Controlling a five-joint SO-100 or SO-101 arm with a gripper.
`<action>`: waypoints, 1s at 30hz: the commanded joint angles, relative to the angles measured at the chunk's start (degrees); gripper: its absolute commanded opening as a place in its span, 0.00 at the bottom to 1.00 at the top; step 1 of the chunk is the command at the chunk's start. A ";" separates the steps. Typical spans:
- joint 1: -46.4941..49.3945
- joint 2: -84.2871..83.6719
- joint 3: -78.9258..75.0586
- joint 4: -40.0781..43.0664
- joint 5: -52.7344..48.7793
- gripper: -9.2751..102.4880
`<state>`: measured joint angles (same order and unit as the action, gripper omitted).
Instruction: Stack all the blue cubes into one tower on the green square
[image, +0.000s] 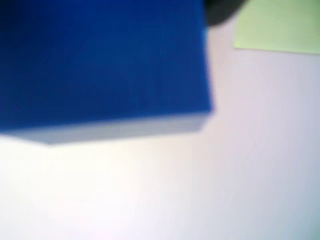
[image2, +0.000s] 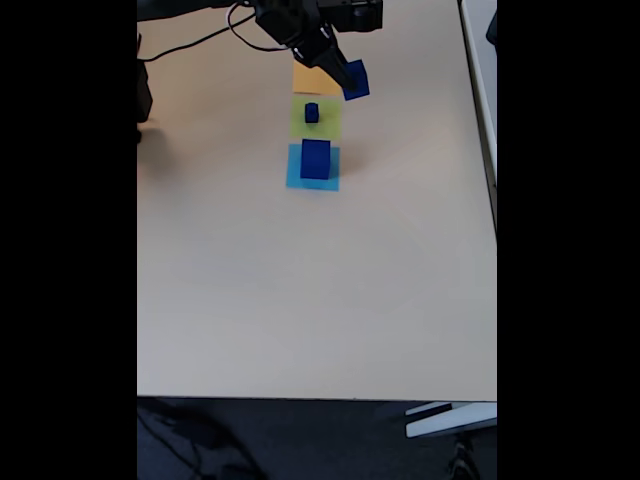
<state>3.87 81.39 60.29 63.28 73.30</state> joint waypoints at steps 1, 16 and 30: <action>-4.83 -2.90 -7.82 -1.49 4.39 0.24; -18.28 -10.99 1.32 -4.04 31.38 0.24; -21.80 -15.12 8.96 -4.66 34.37 0.24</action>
<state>-16.96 65.83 69.70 60.03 107.75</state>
